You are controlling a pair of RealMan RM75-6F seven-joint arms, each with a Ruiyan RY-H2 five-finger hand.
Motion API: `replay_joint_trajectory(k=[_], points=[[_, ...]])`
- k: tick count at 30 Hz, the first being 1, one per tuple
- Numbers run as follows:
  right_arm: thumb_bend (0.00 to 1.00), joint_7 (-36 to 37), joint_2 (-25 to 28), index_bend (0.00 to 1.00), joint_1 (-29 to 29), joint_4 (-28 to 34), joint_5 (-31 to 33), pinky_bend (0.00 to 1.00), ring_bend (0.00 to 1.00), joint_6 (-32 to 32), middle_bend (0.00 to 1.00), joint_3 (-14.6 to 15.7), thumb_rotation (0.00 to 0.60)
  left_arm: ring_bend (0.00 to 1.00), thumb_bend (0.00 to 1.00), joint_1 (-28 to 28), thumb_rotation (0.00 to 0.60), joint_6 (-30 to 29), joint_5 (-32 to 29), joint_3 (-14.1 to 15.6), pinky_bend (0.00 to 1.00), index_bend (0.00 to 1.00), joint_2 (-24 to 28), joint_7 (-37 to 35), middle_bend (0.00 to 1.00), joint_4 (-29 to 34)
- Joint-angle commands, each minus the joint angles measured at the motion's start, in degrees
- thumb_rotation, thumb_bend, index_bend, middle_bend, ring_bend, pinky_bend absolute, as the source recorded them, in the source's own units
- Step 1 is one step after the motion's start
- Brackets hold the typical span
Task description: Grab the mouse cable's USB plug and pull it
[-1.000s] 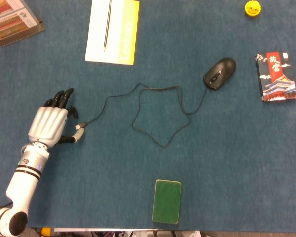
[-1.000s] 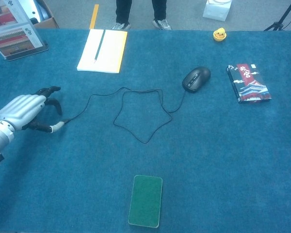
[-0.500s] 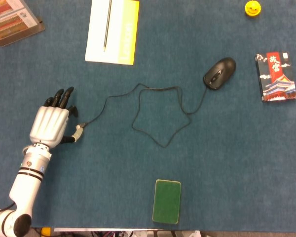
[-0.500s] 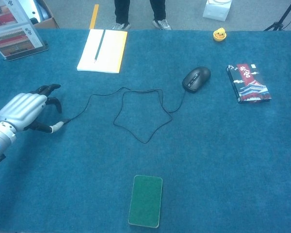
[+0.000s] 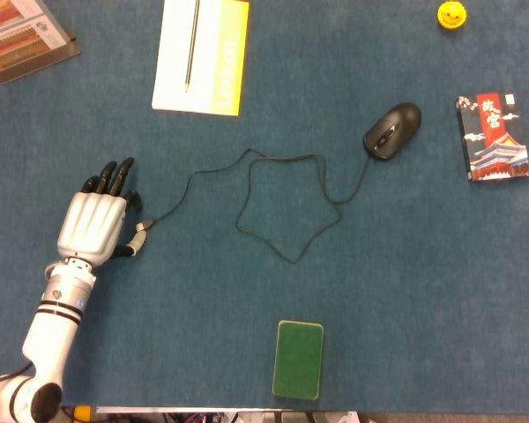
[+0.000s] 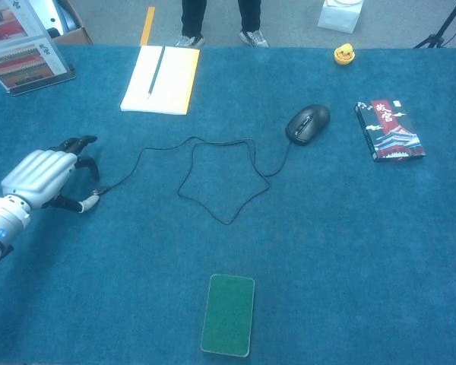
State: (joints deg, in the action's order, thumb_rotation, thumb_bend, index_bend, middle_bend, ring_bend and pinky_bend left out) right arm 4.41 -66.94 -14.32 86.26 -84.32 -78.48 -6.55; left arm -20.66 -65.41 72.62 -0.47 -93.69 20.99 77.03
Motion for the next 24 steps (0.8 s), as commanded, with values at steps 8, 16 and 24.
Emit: replay_joint_trajectory(k=[8,16,24], points=[[0.35,0.2,-0.1,0.45,0.1,-0.2,-0.2,0.44,0.29,-0.2,0.33,0.1,0.600,0.02,0.30,0.2,0.529,-0.1,0.8,-0.2,0.18,0.44,-0.8,-1.2,0.02,-1.5],[0.35,0.6,-0.3,0.45,0.2,-0.6,0.0,0.44,0.29,-0.1,0.33,0.1,0.600,0.02,0.30,0.4,0.564,0.0,1.2,-0.2,0.18,0.51,-1.1,-1.8,0.03,-2.1],[0.35,0.9,-0.6,0.45,0.3,-1.0,0.1,0.44,0.29,0.0,0.33,0.2,0.600,0.03,0.30,0.5,0.600,-0.3,2.0,-0.3,0.18,0.55,-1.2,-2.6,0.04,-2.4]])
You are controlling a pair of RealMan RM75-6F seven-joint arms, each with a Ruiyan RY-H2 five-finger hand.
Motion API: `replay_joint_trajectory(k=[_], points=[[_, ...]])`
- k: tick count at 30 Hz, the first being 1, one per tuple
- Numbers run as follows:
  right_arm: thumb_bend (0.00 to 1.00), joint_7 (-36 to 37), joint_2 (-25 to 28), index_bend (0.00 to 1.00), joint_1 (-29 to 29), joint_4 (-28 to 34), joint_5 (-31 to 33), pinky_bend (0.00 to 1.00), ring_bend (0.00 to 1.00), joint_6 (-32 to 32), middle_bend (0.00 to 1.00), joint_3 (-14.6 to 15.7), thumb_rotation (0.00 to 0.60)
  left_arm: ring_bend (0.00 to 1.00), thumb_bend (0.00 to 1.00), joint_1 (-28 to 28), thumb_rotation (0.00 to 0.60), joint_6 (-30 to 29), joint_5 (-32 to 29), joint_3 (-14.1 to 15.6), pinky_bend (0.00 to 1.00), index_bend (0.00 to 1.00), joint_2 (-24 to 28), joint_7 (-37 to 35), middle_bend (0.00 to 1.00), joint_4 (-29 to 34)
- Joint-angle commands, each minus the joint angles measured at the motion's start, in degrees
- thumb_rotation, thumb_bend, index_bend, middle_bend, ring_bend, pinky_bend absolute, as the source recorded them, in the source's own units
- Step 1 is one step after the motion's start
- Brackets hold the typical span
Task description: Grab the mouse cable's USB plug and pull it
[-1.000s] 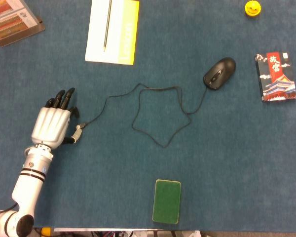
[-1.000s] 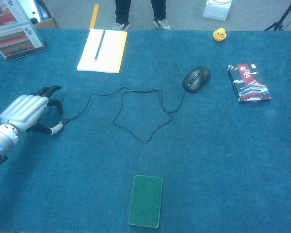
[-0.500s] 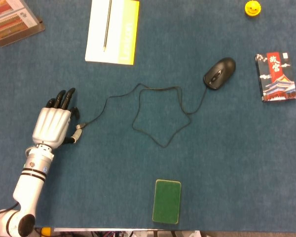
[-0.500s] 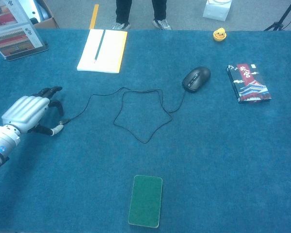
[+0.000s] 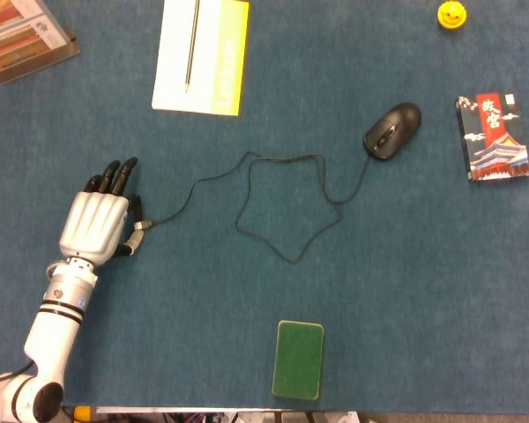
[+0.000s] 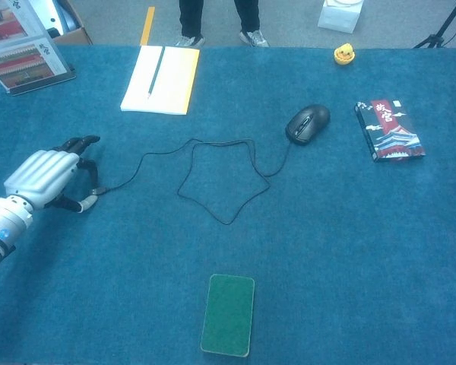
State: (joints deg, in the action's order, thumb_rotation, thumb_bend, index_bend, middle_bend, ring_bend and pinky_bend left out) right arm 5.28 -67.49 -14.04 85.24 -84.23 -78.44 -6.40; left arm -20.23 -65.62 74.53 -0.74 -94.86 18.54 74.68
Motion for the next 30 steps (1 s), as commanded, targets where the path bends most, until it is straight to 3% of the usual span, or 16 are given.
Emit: replay_joint_trajectory(k=[1,19,30], points=[[0.35,0.1,0.0,0.45,0.0,-0.1,0.0,0.44,0.29,0.0,0.33,0.0,0.600,0.03,0.30,0.1,0.600,-0.1,0.2,0.0,0.18,0.55,0.0,-0.2,0.04,-0.1],[0.35,0.4,-0.3,0.45,0.2,-0.4,0.1,0.44,0.29,-0.1,0.33,0.0,0.600,0.03,0.30,0.5,0.600,-3.5,2.3,-0.9,0.19,0.57,2.2,1.2,0.06,3.1],[0.35,1.0,-0.6,0.45,0.4,-0.8,0.2,0.44,0.29,-0.2,0.33,0.0,0.600,0.04,0.30,1.9,0.600,-11.3,7.5,-1.9,0.19,0.57,7.1,1.3,0.06,11.4]])
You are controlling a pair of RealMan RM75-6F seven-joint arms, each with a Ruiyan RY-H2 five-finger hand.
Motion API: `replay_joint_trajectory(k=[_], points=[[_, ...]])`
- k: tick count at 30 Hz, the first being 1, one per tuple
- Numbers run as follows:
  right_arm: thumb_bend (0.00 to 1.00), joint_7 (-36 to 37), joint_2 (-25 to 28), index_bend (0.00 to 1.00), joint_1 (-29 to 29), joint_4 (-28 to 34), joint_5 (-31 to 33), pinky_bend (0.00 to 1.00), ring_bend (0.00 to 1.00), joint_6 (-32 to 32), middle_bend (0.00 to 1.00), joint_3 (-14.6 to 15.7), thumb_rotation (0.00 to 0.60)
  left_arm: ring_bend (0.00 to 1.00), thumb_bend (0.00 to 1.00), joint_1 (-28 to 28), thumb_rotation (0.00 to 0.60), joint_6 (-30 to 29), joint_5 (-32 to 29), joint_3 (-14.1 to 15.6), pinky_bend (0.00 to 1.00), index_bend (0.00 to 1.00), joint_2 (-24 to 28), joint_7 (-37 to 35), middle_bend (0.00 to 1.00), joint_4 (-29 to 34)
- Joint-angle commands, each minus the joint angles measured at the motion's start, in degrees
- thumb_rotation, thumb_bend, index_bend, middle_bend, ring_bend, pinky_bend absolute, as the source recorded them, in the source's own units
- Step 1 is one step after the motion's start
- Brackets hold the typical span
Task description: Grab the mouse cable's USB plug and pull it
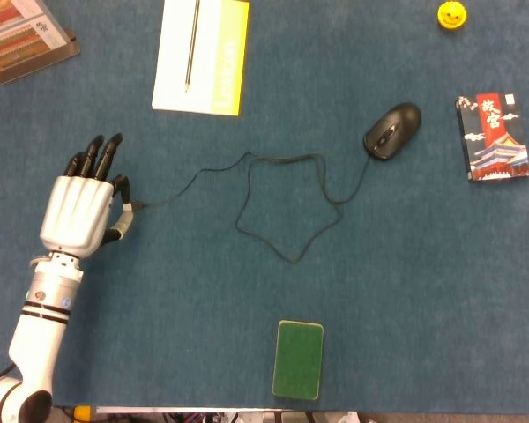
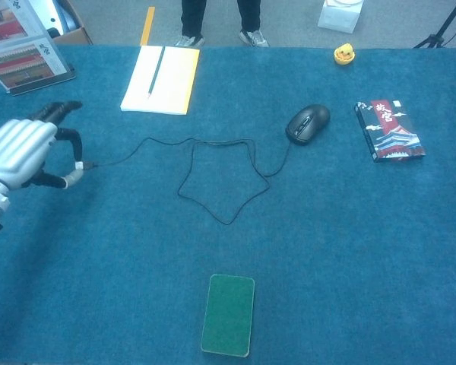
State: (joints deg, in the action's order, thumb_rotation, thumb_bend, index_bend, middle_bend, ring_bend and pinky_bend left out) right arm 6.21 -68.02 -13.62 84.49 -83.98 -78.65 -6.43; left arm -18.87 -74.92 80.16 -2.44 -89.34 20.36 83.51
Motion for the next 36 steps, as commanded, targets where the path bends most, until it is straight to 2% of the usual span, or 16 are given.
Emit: replay_joint_trajectory(k=[1,6,15,22,31,36], points=[[0.35,0.1,-0.1,0.45,0.0,-0.1,0.0,0.44,0.29,0.0,0.33,0.0,0.600,0.04,0.30,0.7,0.600,-2.7,2.7,-0.2,0.19,0.57,2.2,-0.9,0.06,3.7],[0.35,0.6,-0.2,0.45,0.2,-0.3,-0.1,0.44,0.29,-0.4,0.33,0.0,0.600,0.04,0.30,0.7,0.600,-4.1,5.1,-0.5,0.19,0.57,4.6,-4.9,0.07,9.0],[0.35,1.7,-0.6,0.45,0.8,-1.0,0.2,0.44,0.29,-0.8,0.33,0.0,0.600,0.04,0.30,-0.1,0.600,-2.1,7.8,-0.6,0.22,0.58,12.3,-23.4,0.08,19.9],[0.35,2.1,-0.8,0.45,1.3,-0.8,0.3,0.44,0.29,-1.3,0.33,0.1,0.600,0.04,0.30,-1.0,0.600,-1.5,10.5,-0.5,0.22,0.58,16.2,-32.1,0.09,22.5],[0.35,2.4,-0.7,0.45,2.1,-0.4,0.5,0.44,0.29,-2.0,0.33,0.2,0.600,0.04,0.30,-1.6,0.600,-1.9,12.9,-0.3,0.22,0.58,19.4,-39.2,0.09,24.8],[0.35,3.3,-1.0,0.45,2.0,-1.3,0.4,0.44,0.29,-1.5,0.33,0.2,0.600,0.04,0.30,-1.2,0.600,-2.9,13.9,0.1,0.22,0.58,20.1,-40.5,0.09,25.2]])
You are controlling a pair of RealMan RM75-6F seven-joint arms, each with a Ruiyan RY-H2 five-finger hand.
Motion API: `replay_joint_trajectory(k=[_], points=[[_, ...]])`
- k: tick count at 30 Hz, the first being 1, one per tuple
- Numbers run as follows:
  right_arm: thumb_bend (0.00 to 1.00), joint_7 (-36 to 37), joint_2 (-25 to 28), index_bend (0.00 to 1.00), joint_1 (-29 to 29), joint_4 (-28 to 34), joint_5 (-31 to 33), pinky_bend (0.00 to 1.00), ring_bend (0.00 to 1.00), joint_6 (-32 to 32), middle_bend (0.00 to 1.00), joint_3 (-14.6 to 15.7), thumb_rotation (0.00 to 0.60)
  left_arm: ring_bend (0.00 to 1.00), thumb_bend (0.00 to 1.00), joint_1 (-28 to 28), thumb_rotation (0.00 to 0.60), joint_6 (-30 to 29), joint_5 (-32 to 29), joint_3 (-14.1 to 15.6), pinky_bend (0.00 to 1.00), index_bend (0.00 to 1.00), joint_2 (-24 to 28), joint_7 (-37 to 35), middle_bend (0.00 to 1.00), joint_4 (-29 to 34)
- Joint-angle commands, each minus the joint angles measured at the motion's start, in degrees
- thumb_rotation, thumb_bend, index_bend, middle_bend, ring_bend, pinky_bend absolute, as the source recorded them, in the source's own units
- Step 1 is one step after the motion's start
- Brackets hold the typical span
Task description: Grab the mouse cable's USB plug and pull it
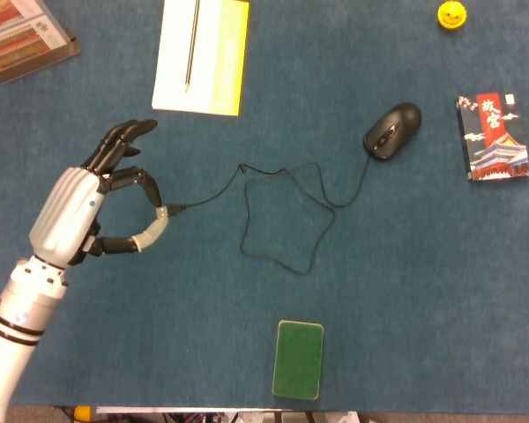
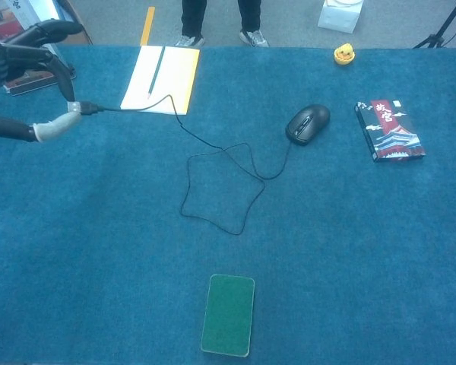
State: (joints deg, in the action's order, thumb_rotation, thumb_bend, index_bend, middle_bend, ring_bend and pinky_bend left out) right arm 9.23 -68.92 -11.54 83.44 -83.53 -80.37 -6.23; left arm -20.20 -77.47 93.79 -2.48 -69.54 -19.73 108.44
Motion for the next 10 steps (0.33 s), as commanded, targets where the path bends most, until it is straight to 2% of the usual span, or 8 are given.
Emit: replay_joint_trajectory(k=[1,10], points=[[0.35,0.4,-0.1,0.45,-0.2,-0.4,-0.1,0.44,0.29,0.3,0.33,-0.1,0.600,0.04,0.30,0.2,0.600,-0.5,0.4,0.1,0.22,0.58,0.4,-0.4,0.09,0.3],[0.35,1.1,-0.7,0.45,-0.2,-1.3,-0.8,0.44,0.29,0.1,0.33,0.1,0.600,0.04,0.30,0.7,0.600,-1.4,0.3,0.3,0.22,0.58,0.7,0.4,0.09,0.6]])
